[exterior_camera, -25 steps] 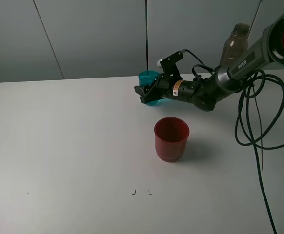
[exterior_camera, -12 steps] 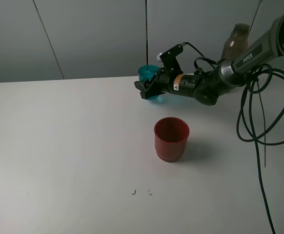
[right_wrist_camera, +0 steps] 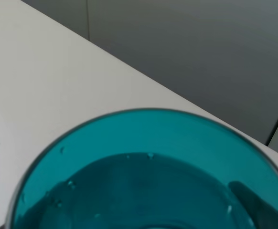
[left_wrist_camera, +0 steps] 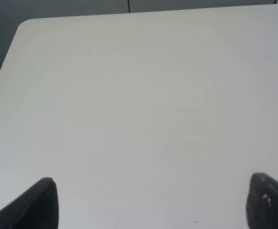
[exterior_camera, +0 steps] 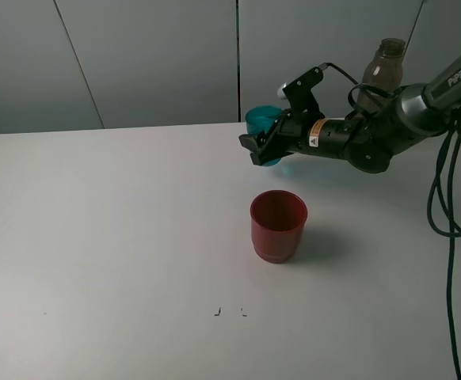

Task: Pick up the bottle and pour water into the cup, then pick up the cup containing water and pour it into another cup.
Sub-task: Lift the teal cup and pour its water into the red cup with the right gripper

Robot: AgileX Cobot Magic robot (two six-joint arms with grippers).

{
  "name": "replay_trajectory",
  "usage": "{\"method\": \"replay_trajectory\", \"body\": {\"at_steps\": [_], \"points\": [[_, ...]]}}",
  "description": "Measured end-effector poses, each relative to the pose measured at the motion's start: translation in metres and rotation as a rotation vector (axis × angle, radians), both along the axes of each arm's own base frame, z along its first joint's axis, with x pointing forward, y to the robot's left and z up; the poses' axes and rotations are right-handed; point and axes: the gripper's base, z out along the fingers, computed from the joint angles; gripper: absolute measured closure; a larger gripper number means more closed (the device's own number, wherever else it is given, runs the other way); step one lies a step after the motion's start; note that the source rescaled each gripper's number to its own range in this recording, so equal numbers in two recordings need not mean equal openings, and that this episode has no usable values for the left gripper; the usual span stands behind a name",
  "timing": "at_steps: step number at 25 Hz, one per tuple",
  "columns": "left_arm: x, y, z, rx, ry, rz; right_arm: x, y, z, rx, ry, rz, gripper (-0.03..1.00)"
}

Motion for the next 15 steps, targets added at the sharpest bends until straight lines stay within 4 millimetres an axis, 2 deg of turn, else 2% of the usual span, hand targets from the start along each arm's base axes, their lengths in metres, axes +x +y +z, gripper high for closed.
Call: {"method": "replay_trajectory", "body": {"at_steps": [7,15], "points": [[0.000,0.000,0.000,0.000,0.000,0.000,-0.021,-0.019,0.023,0.002,-0.010,-0.056,0.92],[0.000,0.000,0.000,0.000,0.000,0.000,-0.049,-0.028,0.041,-0.003,-0.017,-0.073,0.92]]}}
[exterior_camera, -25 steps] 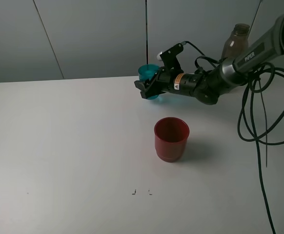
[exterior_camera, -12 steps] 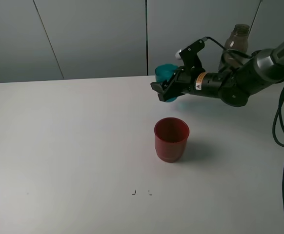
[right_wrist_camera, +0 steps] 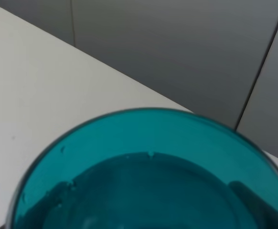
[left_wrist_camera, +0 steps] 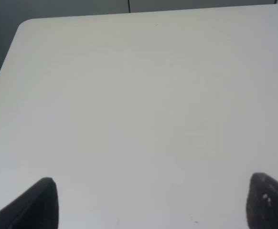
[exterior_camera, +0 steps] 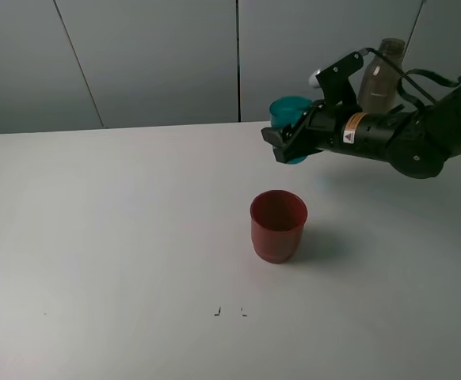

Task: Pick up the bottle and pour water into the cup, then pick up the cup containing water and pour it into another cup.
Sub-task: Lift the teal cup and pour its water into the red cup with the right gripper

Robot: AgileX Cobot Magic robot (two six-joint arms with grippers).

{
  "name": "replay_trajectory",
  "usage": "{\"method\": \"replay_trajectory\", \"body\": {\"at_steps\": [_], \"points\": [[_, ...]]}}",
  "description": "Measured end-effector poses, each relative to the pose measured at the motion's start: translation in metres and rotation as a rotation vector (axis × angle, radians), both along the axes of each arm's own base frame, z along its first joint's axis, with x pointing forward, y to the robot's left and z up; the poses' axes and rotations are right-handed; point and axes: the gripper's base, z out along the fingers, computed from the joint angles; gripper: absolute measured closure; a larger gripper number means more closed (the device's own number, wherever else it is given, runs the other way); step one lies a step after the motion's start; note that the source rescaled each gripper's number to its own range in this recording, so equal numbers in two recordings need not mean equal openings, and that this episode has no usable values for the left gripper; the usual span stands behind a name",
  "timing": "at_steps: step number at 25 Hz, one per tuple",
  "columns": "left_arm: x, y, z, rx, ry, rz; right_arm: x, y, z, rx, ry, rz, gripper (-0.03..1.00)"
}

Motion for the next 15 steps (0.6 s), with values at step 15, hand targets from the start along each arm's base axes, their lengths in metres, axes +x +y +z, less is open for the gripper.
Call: {"method": "replay_trajectory", "body": {"at_steps": [15], "points": [[0.000,0.000,0.000,0.000,0.000,0.000,-0.044,-0.018,0.006,-0.050,0.010,-0.043,0.92]]}}
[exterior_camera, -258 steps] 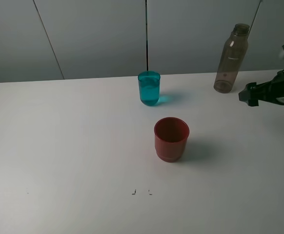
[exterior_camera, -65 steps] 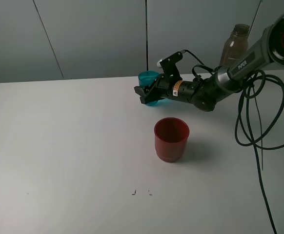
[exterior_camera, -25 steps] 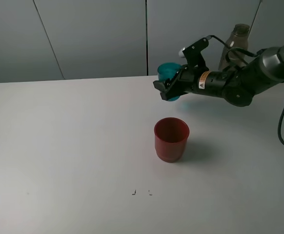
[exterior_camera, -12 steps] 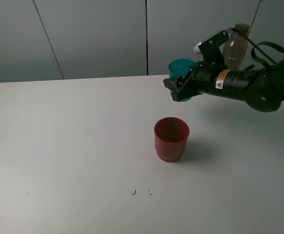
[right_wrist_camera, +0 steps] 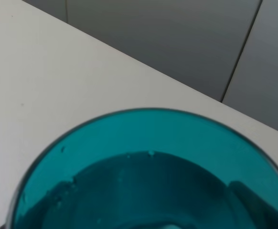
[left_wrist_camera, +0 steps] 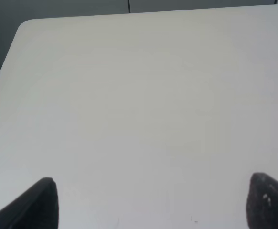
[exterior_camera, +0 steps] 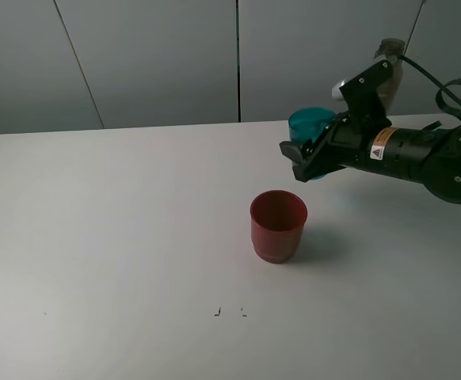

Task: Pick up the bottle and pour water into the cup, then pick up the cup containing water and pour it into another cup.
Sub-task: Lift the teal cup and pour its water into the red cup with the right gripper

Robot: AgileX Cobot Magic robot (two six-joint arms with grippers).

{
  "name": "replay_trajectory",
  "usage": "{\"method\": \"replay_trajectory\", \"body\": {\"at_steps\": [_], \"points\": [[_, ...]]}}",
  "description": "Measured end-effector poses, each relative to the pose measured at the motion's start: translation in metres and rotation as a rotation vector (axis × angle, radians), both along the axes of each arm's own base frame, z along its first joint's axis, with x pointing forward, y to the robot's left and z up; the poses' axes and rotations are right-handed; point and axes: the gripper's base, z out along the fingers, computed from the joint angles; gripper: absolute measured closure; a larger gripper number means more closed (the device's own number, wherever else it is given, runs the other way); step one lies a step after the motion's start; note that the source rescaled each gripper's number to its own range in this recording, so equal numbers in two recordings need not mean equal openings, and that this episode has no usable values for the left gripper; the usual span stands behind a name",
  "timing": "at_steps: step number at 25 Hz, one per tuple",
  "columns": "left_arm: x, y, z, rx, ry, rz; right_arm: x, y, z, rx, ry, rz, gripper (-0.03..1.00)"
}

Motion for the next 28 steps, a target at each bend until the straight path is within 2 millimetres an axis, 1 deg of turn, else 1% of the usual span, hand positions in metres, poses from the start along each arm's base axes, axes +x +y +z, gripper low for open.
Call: {"method": "replay_trajectory", "body": {"at_steps": [8,20,28], "points": [[0.0000,0.0000,0.0000,0.000,0.000,0.000,-0.0030,-0.0012,-0.0010,-0.024,-0.010,0.008,0.92],[0.0000,0.0000,0.0000,0.000,0.000,0.000,-0.0029,-0.0010,-0.0005,-0.166,-0.116,0.088,0.92],[0.0000,0.0000,0.0000,0.000,0.000,0.000,-0.0041,0.0002,0.0001,-0.206,-0.155,0.130,0.92]]}}
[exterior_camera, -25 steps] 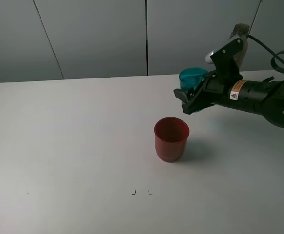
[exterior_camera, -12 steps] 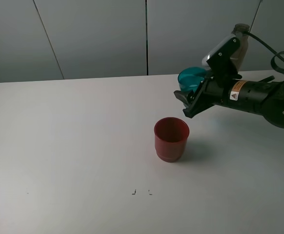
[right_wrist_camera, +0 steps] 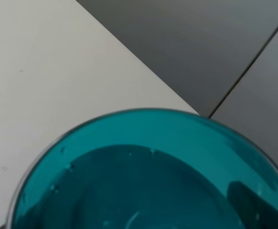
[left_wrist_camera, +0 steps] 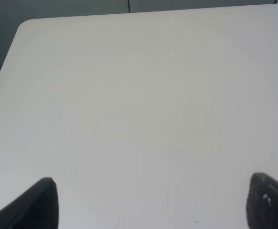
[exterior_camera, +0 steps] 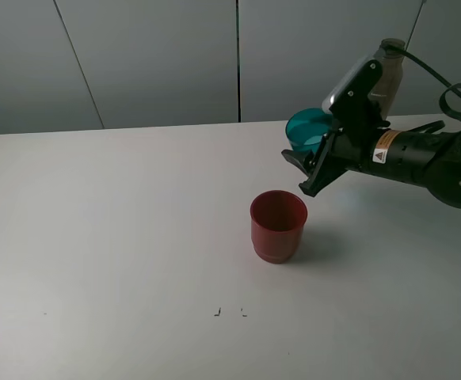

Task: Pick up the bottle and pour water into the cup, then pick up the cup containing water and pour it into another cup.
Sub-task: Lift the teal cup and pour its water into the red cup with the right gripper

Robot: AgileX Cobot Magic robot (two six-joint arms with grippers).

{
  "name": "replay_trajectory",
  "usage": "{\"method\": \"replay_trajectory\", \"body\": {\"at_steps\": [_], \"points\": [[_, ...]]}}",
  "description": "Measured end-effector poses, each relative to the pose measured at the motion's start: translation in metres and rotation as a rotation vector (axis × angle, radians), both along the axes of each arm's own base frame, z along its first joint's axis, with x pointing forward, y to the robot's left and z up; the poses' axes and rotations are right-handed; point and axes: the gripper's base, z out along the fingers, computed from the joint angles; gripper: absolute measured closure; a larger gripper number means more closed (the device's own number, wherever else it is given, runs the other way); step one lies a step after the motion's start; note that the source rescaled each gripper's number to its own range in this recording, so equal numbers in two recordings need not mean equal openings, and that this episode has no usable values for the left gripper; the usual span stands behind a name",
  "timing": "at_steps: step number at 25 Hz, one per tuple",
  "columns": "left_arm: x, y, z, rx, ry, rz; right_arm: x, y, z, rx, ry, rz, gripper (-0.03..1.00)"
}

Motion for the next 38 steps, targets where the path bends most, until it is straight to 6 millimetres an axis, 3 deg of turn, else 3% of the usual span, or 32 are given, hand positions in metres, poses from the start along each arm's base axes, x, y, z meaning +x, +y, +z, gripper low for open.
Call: {"method": "replay_trajectory", "body": {"at_steps": [10,38], "points": [[0.000,0.000,0.000,0.006,0.000,-0.003,-0.012,-0.003,0.018,0.012,-0.051,0.005,0.92],[0.000,0.000,0.000,0.000,0.000,0.000,-0.019,0.001,0.014,-0.127,-0.104,0.155,0.92]]}}
